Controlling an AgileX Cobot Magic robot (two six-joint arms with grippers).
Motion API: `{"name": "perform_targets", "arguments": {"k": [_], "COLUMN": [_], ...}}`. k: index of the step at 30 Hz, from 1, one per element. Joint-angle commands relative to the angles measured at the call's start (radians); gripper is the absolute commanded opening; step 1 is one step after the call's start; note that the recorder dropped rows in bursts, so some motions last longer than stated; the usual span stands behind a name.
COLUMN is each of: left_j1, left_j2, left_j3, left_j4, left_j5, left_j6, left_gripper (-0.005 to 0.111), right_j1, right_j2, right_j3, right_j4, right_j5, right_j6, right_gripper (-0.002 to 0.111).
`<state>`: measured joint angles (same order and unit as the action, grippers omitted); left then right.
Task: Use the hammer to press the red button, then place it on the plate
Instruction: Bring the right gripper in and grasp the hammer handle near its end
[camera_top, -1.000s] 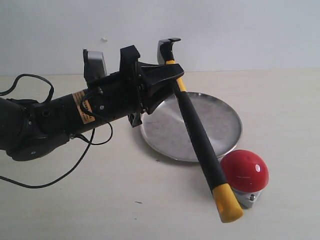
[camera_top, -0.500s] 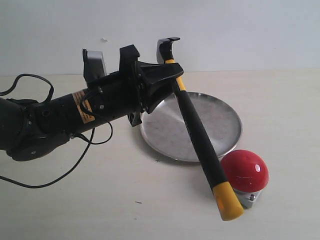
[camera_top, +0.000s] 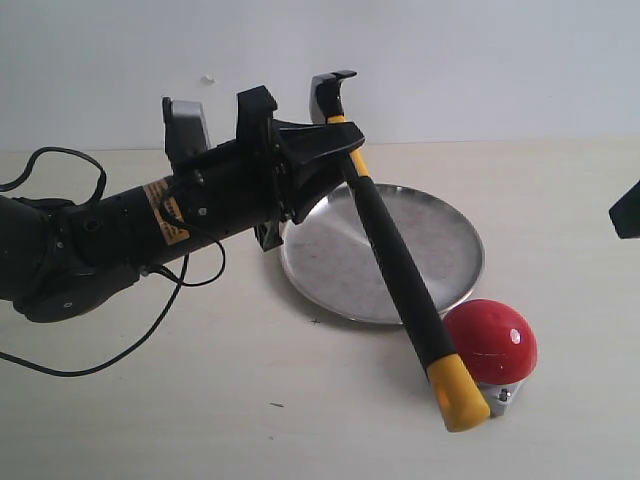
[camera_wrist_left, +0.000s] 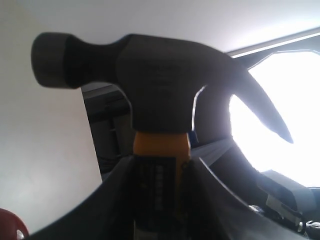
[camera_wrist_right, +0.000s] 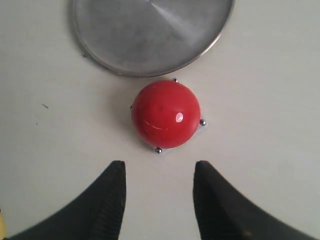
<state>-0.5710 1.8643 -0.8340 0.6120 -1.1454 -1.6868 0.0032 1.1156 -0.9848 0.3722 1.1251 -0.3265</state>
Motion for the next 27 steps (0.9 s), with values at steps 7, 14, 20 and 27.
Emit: {"name": "perform_targets", "arguments": {"k": [7,14,20,27], "left_j1": [0.003,0.003,0.001,0.001], "left_j2": [-0.014,-0.014,-0.014,-0.014], "left_j3": [-0.007,-0.007,-0.047,-0.101], "left_j4": [-0.084,-0.149,-0.121,-0.093], "left_j5": [-0.044,0.074,0.182,0.237], "left_j6": [0.009,0.062,0.084,0.084], "left_gripper": [0.0,0.0,0.0,0.0], "right_j1": [-0.003,0.126,0.153,0.153], "right_j2": [0.122,0.129,0.133,0.188], "right_j3": [0.017,0.009,0.011,0.009], "right_j4": [0.144,0.051,0.158,0.251], "right_j5": [0.047,-0.044,-0.154,-0.101], "right_j6": [-0.128,-0.153,-0.163,-0.353], "right_gripper": [0.06,0.061,0.05,0.07]}}
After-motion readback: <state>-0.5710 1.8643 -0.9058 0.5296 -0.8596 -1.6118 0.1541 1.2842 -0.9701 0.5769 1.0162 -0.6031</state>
